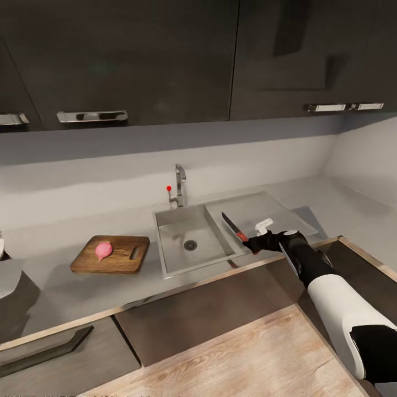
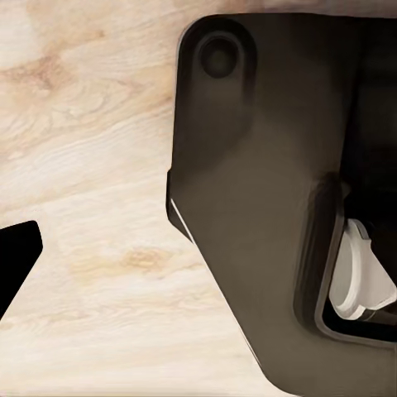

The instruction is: In the kitchen, take the Vidalia onion out of the sink, dice it on the chopping board with the paring knife, put the diced onion into the bowl on the countertop, then place both the paring knife and the chopping board into the sink.

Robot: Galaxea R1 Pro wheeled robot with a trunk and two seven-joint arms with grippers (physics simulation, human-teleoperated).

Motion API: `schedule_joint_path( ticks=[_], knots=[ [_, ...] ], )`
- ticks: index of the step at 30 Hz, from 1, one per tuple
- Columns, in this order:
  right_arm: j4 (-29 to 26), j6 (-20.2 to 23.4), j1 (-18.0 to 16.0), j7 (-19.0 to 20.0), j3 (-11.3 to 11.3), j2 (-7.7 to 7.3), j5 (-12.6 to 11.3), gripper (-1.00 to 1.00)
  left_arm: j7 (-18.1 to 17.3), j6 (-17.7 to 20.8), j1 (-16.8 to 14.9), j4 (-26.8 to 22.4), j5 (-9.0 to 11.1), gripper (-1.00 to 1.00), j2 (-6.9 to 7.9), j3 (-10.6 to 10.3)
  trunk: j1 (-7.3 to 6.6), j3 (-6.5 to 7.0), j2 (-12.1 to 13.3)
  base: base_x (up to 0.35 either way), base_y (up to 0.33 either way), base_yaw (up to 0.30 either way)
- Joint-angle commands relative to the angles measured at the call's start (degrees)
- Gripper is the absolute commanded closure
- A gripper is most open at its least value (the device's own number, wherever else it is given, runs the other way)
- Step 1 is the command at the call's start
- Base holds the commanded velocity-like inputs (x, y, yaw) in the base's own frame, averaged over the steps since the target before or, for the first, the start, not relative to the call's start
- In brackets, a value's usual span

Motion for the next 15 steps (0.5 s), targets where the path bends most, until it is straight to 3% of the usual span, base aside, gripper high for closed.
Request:
schedule_joint_path(
  ticks=[1,7,15],
  knots=[
    [-0.1,0.1,0.0,0.3,0.1,0.02,0.6,1.0,0.3,-0.1,0.0,-0.1,0.4,-1.0,0.02,-0.3,0.03,-0.1,-0.1,-0.01,0.005,0.01],
    [-0.1,0.1,0.0,0.3,0.1,-0.01,0.6,1.0,0.3,-0.1,0.0,-0.1,0.4,-1.0,-0.02,-0.3,0.03,-0.1,-0.1,-0.002,0.001,0.031],
    [-0.1,0.2,0.0,0.2,0.2,0.05,0.6,1.0,0.3,-0.1,0.0,-0.1,0.4,-1.0,-0.05,-0.3,0.03,-0.1,-0.1,0.0,0.0,0.242]
  ],
)
